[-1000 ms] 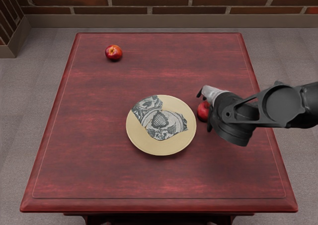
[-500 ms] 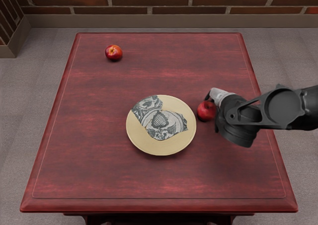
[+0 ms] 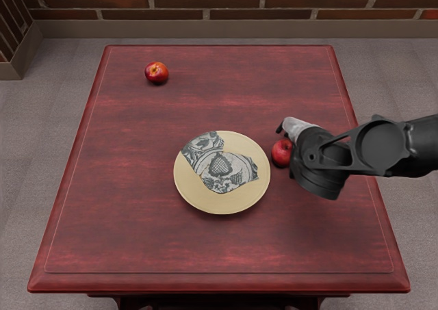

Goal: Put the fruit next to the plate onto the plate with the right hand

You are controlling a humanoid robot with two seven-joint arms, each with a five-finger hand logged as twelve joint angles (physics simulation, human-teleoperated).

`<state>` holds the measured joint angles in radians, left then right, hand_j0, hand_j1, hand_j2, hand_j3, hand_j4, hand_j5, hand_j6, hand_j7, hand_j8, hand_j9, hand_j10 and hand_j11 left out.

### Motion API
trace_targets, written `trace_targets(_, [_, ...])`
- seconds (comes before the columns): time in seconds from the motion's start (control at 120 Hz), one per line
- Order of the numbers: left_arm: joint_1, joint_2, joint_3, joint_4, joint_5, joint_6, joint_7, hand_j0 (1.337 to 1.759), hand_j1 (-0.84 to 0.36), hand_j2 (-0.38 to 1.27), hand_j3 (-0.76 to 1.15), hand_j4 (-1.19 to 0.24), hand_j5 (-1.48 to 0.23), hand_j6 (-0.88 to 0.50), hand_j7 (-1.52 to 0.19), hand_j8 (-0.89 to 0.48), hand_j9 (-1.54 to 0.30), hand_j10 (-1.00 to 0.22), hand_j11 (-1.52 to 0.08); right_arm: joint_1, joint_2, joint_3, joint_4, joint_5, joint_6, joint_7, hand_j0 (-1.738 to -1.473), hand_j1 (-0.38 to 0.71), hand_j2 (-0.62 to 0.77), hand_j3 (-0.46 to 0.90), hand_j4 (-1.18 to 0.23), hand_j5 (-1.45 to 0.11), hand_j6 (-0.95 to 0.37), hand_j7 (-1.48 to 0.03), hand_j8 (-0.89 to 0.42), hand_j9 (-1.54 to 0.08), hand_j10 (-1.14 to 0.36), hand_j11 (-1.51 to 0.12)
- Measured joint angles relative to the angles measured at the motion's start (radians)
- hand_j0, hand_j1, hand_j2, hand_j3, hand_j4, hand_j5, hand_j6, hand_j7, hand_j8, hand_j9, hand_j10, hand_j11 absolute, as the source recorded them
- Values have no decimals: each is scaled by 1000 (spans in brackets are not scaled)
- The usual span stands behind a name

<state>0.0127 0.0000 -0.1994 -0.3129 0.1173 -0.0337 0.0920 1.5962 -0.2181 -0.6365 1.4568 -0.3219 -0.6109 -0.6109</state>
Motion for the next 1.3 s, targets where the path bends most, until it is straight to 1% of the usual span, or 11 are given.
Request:
trace_targets(0.658, [0,0,0,0,0,0,0,1658,339,1,0,-8,-11,-8,-11,-8,-11,-8,-11,-9,21,21,-11,-5,0,0,-1658,26,-62,0,-314,-407,-314,-407,-314,-407,-314,-407])
trace_targets(0.692, [0,0,0,0,0,0,0,1658,339,1,0,-8,-11,-8,-11,-8,-11,-8,-11,-9,20,20,-11,-5,0,0,-1658,65,-68,0,-346,-449,-346,-449,-346,-449,-346,-449])
trace_targets(0.75, [0,0,0,0,0,0,0,1658,339,1,0,-8,-11,-8,-11,-8,-11,-8,-11,-9,18,17,-12,-5,0,0,-1658,191,-47,0,-465,-607,-466,-605,-465,-607,-465,-607])
trace_targets(0.842, [0,0,0,0,0,0,0,1658,339,1,0,-8,-11,-8,-11,-8,-11,-8,-11,-12,13,19,-12,-9,1,0,-1654,257,128,-1,-614,-797,-414,-797,-400,-804,-610,-804])
trace_targets(0.908, [0,0,0,0,0,0,0,1658,339,2,0,-8,-11,-8,-11,-8,-11,-8,-11,-17,-2,31,-12,-8,2,0,-1652,264,206,0,-677,-904,-408,-891,-381,-910,-623,-908])
trace_targets(1.017, [1,0,0,0,0,0,0,1658,339,2,0,-8,-11,-8,-11,-8,-11,-8,-11,-45,-95,116,-11,1,6,1,-1651,290,290,2,-584,-1065,-341,-991,-312,-1035,-622,-1038])
trace_targets(1.083, [0,0,0,0,0,0,0,1658,339,2,0,-8,-11,-8,-11,-8,-11,-8,-11,-66,-172,190,-10,5,9,1,-1652,309,302,2,-534,-1132,-292,-1031,-284,-1085,-624,-1091])
trace_targets(1.142, [0,0,0,0,0,0,0,1658,339,2,0,-8,-11,-8,-11,-8,-11,-8,-11,-89,-244,272,-10,6,11,0,-1652,271,217,0,-522,-1157,-288,-1057,-276,-1113,-619,-1115])
trace_targets(1.167, [0,0,0,0,0,0,0,1658,339,2,0,-8,-11,-8,-11,-8,-11,-8,-11,-98,-270,311,-8,7,10,0,-1653,280,261,1,-533,-1162,-289,-1066,-280,-1119,-634,-1122])
trace_targets(1.217, [0,0,0,0,0,0,0,1658,339,2,0,-8,-11,-8,-11,-8,-11,-8,-11,-137,-310,422,-6,7,22,0,-1652,291,293,0,-527,-1173,-287,-1081,-285,-1132,-654,-1135])
trace_targets(1.3, [0,0,0,0,0,0,0,1658,339,2,0,-8,-11,-8,-11,-8,-11,-8,-11,-245,-340,661,-4,9,148,0,-1652,296,291,0,-506,-1186,-278,-1099,-275,-1143,-651,-1148])
